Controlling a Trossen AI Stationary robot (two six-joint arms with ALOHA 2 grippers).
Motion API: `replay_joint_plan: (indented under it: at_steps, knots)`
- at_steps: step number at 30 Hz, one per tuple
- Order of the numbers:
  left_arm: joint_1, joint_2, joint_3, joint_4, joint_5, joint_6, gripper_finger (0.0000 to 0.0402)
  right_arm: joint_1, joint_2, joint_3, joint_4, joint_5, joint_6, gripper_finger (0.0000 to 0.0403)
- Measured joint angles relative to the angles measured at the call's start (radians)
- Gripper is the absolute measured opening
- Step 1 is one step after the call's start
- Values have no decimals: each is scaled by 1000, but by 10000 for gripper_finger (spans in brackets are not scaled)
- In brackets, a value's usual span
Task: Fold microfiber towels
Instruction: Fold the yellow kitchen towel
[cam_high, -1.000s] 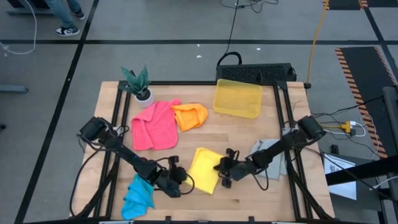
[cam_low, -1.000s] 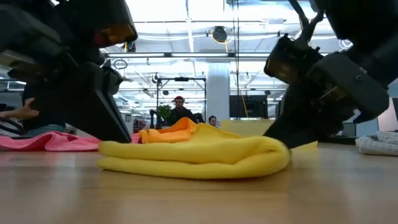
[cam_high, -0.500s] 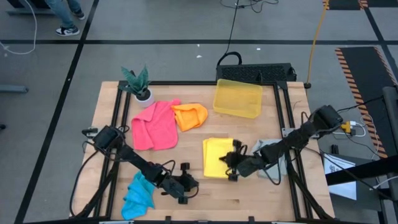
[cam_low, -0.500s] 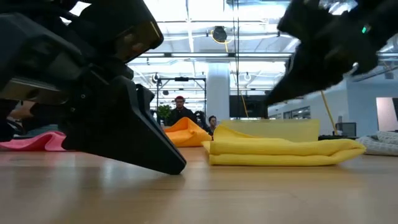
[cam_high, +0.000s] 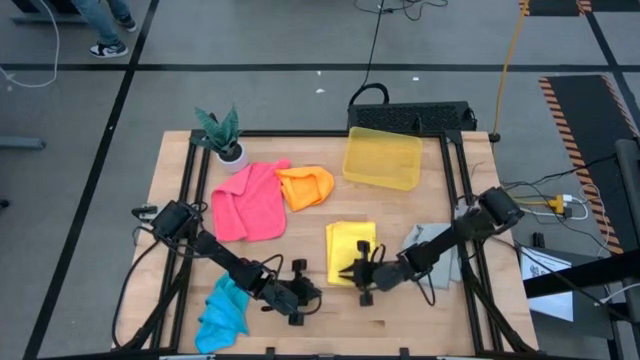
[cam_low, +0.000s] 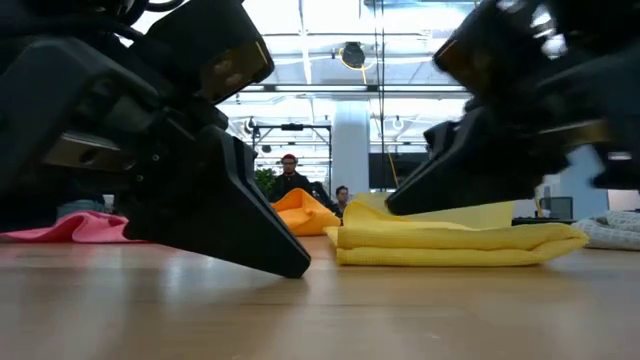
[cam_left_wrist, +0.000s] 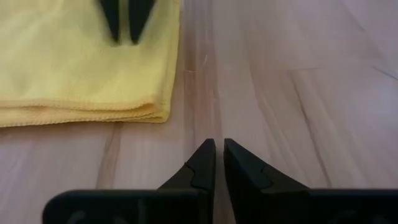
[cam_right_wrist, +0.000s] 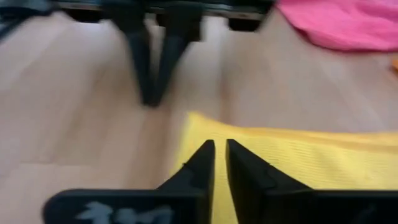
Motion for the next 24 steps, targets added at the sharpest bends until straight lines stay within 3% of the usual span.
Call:
replay_joint_plan:
  at_steps: [3, 7, 10, 17, 24]
  knots:
    - [1, 0, 0, 0, -4, 3, 35, -17, -26, 0, -30, -9, 18, 74]
    - [1, 1, 0, 1, -7, 3, 35, -9, -35, 1, -51, -102, -71, 118]
    - [1, 1, 0, 3, -8, 6, 35, 21, -27, 15, -64, -94, -89, 138]
    - [5, 3, -1, 22, -55, 29, 35, 53, -26, 72, -137, 23, -24, 145]
    - [9, 3, -1, 22, -67, 15, 35, 38, 73, 135, -210, -4, -9, 136]
